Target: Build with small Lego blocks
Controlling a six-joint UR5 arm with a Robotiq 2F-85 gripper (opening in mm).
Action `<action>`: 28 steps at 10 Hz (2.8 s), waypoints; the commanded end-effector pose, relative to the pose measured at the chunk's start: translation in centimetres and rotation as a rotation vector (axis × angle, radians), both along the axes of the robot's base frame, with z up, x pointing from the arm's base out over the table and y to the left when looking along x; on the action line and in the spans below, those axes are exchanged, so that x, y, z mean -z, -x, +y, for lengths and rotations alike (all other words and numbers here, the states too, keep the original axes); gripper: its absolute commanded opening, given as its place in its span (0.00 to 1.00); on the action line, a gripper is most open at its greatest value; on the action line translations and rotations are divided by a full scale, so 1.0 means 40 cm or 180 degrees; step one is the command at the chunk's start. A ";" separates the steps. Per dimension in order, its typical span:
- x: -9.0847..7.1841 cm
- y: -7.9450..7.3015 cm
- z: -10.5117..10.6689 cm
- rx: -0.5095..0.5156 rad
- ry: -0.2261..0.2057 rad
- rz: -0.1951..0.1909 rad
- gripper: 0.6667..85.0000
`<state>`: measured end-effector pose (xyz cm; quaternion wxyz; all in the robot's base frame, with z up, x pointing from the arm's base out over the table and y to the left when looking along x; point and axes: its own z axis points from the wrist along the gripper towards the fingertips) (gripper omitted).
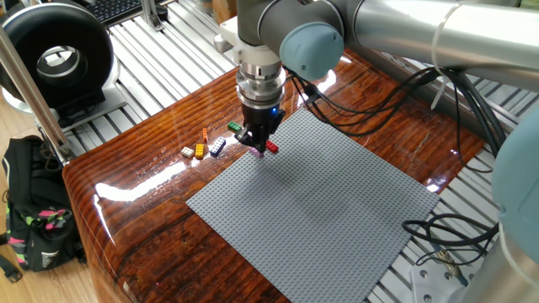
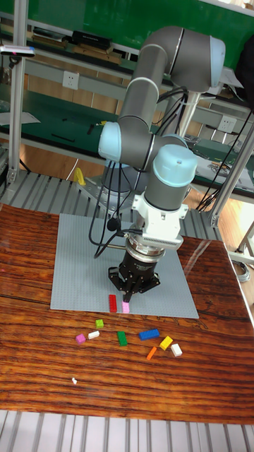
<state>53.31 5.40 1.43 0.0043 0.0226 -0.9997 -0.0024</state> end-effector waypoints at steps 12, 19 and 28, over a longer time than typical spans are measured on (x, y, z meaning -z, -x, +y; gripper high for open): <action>-0.044 -0.012 -0.017 0.0054 0.0017 0.0038 0.01; -0.148 -0.172 0.053 0.0197 -0.0006 -0.0470 0.01; -0.095 -0.246 0.072 0.0160 0.0028 -0.0530 0.02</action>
